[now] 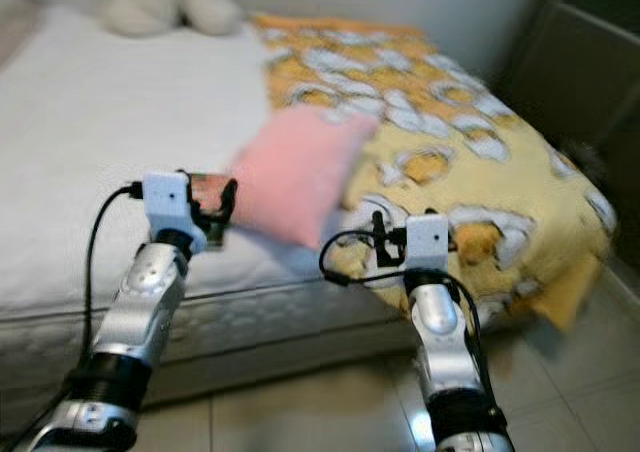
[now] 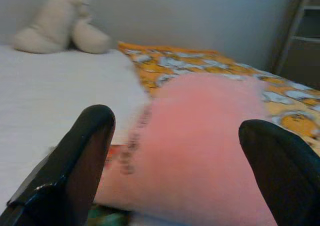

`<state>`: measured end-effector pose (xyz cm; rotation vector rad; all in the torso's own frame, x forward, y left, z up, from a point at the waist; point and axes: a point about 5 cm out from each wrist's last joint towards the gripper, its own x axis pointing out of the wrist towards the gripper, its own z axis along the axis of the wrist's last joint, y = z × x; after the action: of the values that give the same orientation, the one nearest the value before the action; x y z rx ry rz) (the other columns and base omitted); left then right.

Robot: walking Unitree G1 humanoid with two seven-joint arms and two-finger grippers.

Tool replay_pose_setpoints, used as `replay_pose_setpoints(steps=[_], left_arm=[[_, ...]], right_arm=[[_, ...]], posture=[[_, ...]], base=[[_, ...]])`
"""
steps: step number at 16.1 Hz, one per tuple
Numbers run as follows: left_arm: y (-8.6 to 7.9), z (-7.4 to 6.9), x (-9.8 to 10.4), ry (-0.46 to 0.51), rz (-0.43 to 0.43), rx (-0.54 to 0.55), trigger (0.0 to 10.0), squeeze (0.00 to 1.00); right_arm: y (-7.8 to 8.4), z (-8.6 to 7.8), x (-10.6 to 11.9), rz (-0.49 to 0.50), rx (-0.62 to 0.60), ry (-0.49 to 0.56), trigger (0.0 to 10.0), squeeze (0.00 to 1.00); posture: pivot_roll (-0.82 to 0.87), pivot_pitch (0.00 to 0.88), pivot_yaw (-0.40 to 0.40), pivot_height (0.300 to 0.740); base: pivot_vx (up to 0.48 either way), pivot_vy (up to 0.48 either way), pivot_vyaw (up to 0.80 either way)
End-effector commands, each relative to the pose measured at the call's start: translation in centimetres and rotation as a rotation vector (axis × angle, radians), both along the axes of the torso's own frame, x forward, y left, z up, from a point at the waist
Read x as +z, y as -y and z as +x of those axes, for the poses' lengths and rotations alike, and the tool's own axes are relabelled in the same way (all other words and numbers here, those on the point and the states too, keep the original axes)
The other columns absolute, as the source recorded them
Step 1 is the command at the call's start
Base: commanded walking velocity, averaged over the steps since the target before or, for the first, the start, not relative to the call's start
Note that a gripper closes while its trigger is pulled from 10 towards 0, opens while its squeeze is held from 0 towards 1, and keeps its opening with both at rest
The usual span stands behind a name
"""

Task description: Clean up the room

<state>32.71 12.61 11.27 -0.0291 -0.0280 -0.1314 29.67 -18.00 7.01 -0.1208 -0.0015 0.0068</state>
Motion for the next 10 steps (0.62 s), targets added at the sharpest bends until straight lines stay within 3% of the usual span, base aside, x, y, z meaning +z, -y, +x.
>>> replay_pose_setpoints(steps=[1, 10], left_arm=[[0.31, 0.12, 0.15, -0.002, 0.005, -0.006, 10.0, 0.0], [0.47, -0.18, -0.4, -0.03, -0.013, 0.024, 10.0, 0.0]], right_arm=[[0.26, 0.13, 0.22, 0.003, -0.006, 0.006, 10.0, 0.0], [0.57, -0.28, 0.05, -0.004, -0.007, -0.003, 10.0, 0.0]], posture=[[0.0, 0.0, -0.062, 0.74], [-0.01, 0.0, -0.065, 0.74]], base=[[0.39, -0.274, 0.0], [0.464, 0.0, 0.0]])
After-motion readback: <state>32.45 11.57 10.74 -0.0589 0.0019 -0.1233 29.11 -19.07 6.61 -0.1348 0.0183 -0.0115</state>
